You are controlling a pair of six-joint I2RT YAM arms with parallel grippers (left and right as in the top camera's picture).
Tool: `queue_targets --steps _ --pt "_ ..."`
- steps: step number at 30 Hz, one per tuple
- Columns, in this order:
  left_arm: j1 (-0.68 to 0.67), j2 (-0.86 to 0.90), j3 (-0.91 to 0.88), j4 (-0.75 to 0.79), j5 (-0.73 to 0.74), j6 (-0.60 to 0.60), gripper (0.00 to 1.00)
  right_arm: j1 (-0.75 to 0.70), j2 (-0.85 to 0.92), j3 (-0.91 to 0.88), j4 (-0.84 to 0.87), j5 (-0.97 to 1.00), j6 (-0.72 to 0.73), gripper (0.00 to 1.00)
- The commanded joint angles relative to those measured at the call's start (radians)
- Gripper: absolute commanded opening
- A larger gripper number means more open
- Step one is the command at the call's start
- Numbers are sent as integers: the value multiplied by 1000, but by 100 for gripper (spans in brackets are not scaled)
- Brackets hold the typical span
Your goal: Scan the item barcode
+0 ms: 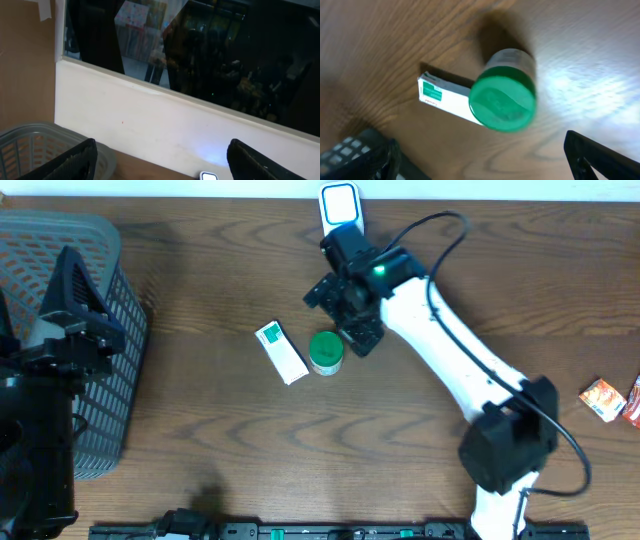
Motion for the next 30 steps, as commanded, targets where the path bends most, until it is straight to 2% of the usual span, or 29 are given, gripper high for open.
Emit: queue_targets --steps 1,27,29,30 --pt "3 -3 0 4 -5 2 83 3 63 -3 18 -34 63 99" --pt "3 -3 0 4 -5 2 83 85 279 -3 5 -32 86 99" --pt "3 -3 0 3 -5 2 83 85 285 -3 -6 -27 82 96" --pt "3 -3 0 4 -5 2 83 85 286 -3 -10 -22 72 91"
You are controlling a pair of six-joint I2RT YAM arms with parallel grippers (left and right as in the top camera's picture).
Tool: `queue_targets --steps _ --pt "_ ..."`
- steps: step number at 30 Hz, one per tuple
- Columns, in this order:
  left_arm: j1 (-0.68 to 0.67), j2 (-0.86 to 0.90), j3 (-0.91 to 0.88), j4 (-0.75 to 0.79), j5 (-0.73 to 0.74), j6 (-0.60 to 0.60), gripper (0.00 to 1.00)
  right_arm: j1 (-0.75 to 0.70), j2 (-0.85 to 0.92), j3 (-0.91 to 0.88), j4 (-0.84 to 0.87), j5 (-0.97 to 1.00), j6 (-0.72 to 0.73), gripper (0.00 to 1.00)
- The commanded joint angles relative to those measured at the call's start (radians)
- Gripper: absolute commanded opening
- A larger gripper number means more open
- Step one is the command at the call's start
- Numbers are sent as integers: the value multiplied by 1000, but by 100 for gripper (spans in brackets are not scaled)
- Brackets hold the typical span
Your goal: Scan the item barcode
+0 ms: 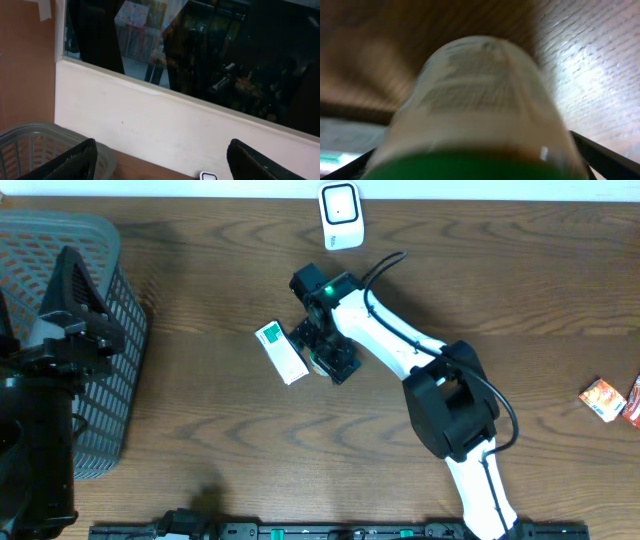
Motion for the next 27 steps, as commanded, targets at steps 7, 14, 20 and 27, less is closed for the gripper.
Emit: queue_targets --steps 7,14,20,27 --pt "3 -3 0 3 -5 2 83 14 6 -3 -29 42 -164 53" --pt "3 -3 0 3 -5 2 83 -5 -3 0 -29 85 -648 56" --pt "3 -3 0 3 -5 2 83 -31 -24 49 -123 155 -1040 72" --pt "3 -3 0 3 -5 2 83 -26 -110 217 -304 351 -1065 99"
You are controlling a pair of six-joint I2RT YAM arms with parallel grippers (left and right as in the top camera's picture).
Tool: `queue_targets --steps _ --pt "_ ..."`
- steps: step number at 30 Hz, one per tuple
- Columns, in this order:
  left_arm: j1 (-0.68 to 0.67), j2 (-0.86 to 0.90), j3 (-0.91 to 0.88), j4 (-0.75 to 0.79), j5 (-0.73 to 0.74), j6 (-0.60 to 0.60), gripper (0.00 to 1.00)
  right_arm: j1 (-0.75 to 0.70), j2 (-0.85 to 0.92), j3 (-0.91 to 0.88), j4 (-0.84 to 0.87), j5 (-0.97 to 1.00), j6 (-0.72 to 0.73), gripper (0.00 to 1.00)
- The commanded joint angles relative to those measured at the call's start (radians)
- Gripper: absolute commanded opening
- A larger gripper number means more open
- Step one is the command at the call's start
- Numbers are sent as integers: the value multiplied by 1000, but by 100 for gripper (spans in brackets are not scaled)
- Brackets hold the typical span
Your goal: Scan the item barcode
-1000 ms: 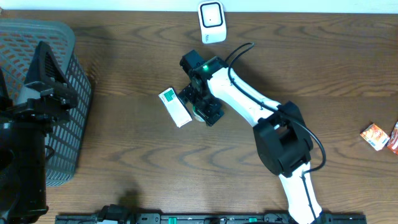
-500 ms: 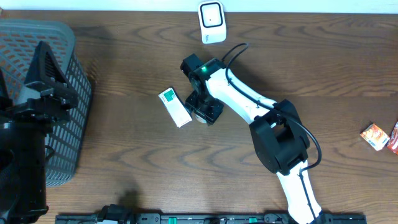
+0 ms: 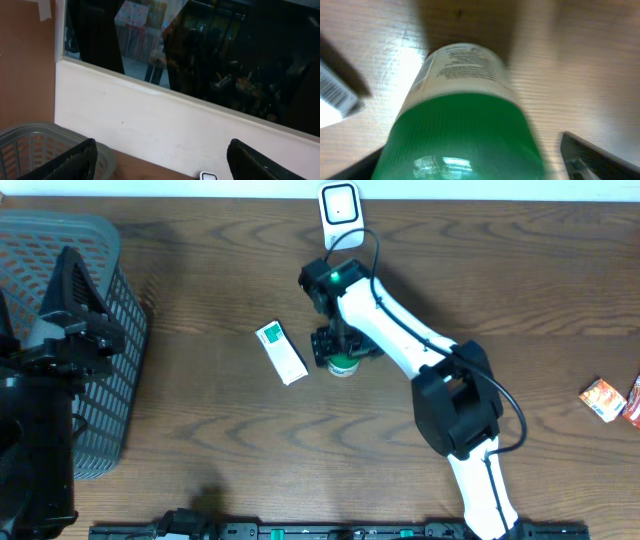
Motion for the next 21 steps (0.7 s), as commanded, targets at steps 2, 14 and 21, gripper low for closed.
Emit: queue_targets --steps 2,14,21 --pt "3 -3 0 3 -5 2 83 9 -127 133 -40 42 -70 99" --pt "3 -3 0 3 -5 2 83 19 -166 130 -123 -93 799 99" --pt "3 -3 0 3 -5 2 83 31 -140 31 -18 -22 1110 99"
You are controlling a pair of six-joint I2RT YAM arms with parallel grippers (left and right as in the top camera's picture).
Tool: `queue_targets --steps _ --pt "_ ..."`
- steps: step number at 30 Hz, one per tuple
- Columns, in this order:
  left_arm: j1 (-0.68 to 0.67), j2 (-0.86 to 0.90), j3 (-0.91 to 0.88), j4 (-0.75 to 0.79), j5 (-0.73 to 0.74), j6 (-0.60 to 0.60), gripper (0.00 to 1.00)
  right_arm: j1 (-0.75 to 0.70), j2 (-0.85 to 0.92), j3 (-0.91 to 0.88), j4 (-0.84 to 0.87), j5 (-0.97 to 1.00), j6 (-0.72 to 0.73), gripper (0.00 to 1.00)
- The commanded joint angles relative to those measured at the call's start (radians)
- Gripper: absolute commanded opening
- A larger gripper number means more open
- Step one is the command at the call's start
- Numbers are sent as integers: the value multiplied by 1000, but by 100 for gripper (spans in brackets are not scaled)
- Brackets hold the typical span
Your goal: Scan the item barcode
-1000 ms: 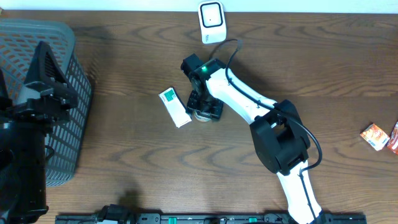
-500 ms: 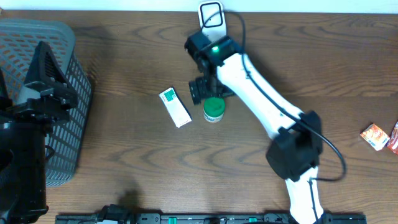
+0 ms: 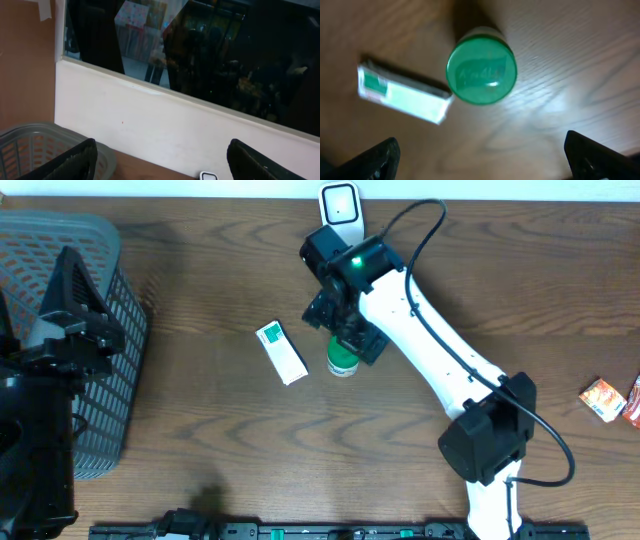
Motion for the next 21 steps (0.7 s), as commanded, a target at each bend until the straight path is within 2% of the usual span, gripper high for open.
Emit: queue_targets --steps 1,7,12,17,19,21 --pt "3 -3 0 3 -5 2 83 12 31 -57 50 44 236 99" --pt "3 -3 0 3 -5 2 83 12 31 -193 164 42 342 99" --pt "3 -3 0 3 -5 2 83 10 31 -297 285 40 350 99" --pt "3 -3 0 3 -5 2 83 10 31 -349 336 40 350 99" --pt "3 -3 0 3 -5 2 83 10 31 -359 336 54 350 98" --pt "3 -3 0 3 -5 2 83 10 31 -363 336 61 350 92"
